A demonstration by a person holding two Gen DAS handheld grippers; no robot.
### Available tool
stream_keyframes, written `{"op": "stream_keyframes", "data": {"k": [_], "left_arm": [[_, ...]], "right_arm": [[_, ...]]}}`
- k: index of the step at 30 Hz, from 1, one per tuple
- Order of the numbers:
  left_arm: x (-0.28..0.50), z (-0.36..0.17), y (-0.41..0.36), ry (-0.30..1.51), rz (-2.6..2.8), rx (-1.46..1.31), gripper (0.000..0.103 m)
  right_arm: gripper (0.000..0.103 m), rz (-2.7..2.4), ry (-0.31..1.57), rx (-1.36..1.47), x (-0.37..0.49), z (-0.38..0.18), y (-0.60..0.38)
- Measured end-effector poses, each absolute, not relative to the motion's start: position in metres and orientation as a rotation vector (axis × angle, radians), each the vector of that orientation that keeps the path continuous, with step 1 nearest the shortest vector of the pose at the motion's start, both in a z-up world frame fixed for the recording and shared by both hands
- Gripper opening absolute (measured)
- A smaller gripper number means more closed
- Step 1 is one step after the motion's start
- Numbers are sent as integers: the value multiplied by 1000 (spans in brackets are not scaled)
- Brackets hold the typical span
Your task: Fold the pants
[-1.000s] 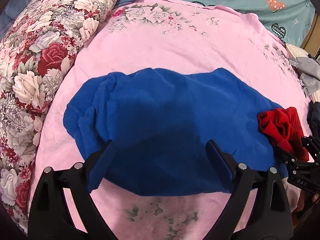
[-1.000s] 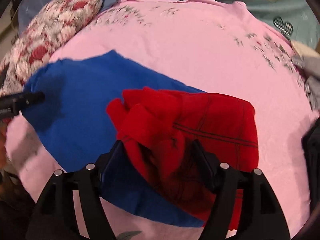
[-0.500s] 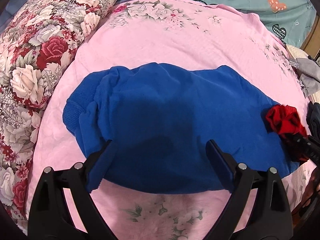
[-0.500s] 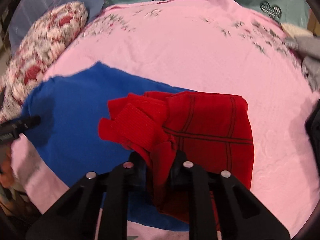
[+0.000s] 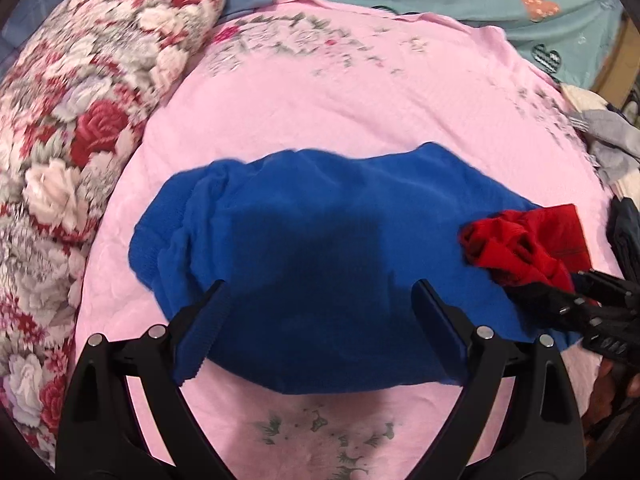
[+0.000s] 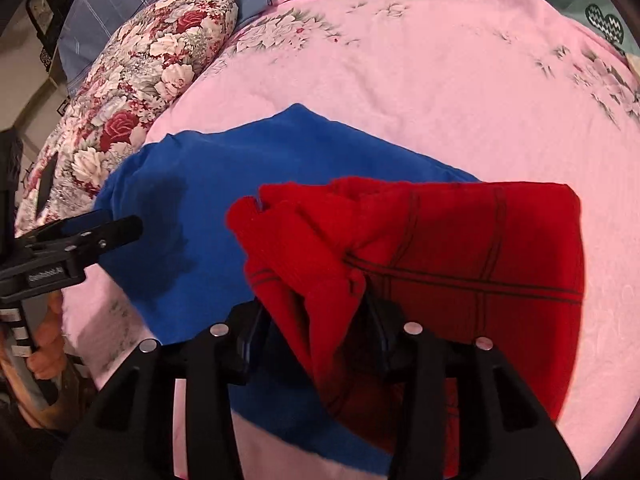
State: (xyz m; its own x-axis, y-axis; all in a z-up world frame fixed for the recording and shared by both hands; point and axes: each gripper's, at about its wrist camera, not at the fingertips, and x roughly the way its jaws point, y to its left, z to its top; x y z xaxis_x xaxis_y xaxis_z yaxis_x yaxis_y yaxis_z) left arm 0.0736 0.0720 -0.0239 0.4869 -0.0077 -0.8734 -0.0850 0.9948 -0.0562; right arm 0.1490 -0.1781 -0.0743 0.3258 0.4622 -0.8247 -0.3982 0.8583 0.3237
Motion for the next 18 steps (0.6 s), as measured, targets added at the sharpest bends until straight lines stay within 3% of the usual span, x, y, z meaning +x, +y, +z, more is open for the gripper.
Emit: {"op": "stream_keyframes", "data": {"k": [8, 11, 15, 18], "left_arm": [[98, -3, 15, 1009, -95, -55, 93], [115, -9, -18, 1043, -125, -16, 93], [127, -21, -53, 1076, -197, 10, 93], [142, -62, -70, 1196, -200, 89, 93]], "right_arm": [[47, 326, 880, 239, 147, -23, -294], [21, 297, 923, 282, 161, -39, -304], [21, 333, 956, 300, 174, -56, -286], [20, 273, 1011, 283, 195, -77, -288]]}}
